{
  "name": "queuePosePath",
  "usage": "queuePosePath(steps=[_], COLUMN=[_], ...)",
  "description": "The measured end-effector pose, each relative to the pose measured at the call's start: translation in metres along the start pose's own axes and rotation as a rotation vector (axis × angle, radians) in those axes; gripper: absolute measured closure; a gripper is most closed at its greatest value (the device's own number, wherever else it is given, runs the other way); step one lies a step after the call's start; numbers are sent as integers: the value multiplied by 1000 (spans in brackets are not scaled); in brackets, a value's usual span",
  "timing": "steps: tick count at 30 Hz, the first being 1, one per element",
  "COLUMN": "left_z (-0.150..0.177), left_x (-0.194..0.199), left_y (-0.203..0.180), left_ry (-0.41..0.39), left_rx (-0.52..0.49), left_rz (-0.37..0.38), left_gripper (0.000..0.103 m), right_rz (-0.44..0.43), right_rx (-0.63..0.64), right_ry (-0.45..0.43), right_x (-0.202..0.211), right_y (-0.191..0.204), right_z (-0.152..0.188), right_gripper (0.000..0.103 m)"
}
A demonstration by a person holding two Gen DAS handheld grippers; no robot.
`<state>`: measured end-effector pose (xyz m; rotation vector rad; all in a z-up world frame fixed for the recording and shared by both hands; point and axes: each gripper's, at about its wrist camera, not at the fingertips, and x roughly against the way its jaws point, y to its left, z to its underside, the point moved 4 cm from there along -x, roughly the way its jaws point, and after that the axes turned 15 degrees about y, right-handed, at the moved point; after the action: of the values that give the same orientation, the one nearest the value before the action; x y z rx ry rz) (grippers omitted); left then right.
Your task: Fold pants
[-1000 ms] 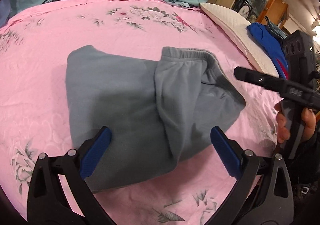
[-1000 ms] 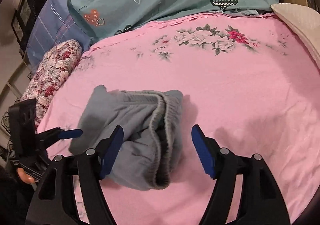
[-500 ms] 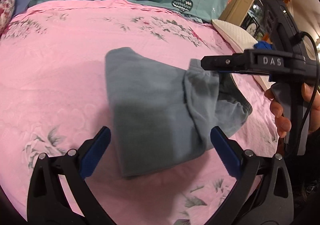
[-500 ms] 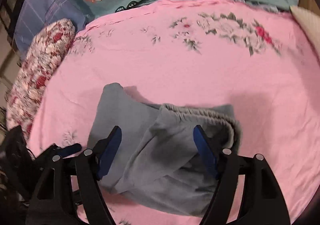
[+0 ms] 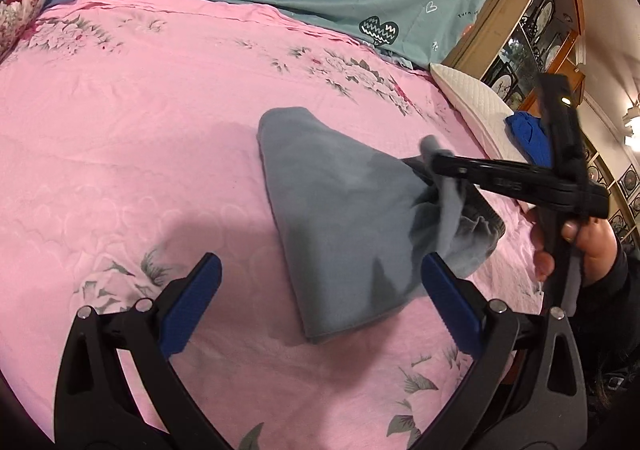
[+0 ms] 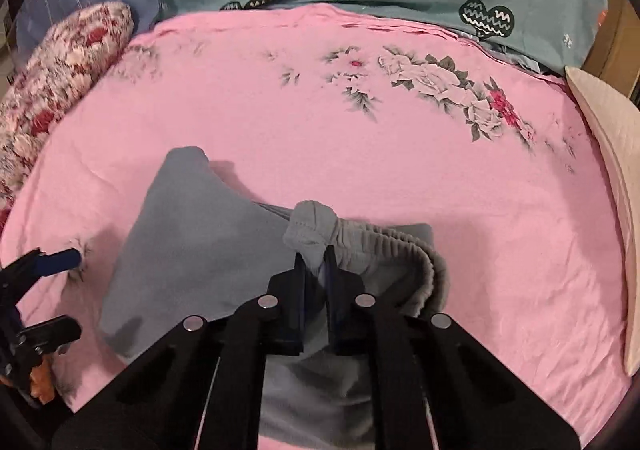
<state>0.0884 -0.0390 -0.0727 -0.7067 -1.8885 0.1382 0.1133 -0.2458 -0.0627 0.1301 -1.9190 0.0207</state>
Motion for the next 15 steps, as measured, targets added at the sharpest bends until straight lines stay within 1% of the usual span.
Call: queuePosePath(steps=[3,7,9,10,11,14,15], left_z=[1,0,-1,-1,-1,0,0], left_x=[-3,-5,-9,-12,-13,-17,-18], left_y=[-5,-10,-12,-14,-15,-25,-27], left_ry=[11,11,23,31,36,51,54], left_rx=[-16,-19,-21,-23,-26,-51,-58], left_rz=[5,8,6,4,3,-5,-7], left_gripper=[2,2,2,2,2,2,2], right_rz=[-53,-136,-158,-149,-131,-98,-96], right_rx=[-82,-219,-269,-282,-286,-293,-296], right_ry=[-40,-130,-131,-131,-138,-202,-217], right_x=[14,36,36,35,37,51,55], right_y=[-20,-46,-53,-55,-56,-60,-63], right_z=[22,71,95,104,112,124,123], right_gripper=[95,95,78,71,68,36,28])
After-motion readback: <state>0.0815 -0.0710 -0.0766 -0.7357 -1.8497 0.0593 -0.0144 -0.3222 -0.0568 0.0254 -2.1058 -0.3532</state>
